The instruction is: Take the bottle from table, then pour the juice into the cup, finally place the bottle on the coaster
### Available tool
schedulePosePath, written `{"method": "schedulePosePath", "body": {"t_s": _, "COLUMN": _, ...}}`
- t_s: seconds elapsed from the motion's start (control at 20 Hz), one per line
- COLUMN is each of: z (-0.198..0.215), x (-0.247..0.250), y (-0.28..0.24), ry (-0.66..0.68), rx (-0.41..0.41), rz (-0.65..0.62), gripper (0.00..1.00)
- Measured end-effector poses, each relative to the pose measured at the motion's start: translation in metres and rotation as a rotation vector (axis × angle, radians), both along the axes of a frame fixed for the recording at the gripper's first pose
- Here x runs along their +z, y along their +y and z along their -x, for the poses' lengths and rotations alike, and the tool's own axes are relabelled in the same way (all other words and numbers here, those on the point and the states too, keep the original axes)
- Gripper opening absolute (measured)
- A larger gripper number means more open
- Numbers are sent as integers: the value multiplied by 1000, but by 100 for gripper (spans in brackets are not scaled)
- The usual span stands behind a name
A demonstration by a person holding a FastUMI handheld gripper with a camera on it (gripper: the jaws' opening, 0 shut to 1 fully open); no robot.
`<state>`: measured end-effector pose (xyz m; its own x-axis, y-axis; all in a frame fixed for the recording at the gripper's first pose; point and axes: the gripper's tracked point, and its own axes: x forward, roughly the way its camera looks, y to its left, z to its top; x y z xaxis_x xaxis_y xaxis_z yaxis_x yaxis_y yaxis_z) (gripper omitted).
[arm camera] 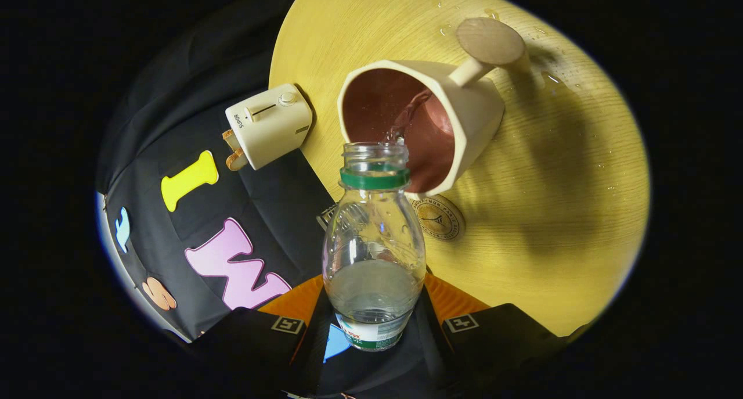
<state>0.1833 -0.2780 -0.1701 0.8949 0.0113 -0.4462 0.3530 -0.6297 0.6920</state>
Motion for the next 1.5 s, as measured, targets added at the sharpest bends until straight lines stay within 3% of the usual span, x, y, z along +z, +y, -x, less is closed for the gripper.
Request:
{"method": "schedulePosePath", "body": {"t_s": 0.85, "z": -5, "x": 7, "y": -4, "ry": -30, "rx": -48, "rz": -154, "gripper": 73}}
{"method": "schedulePosePath", "body": {"t_s": 1.5, "z": -11, "x": 17, "y": -25, "ry": -83, "rx": -162, "rz": -289, "gripper": 73}}
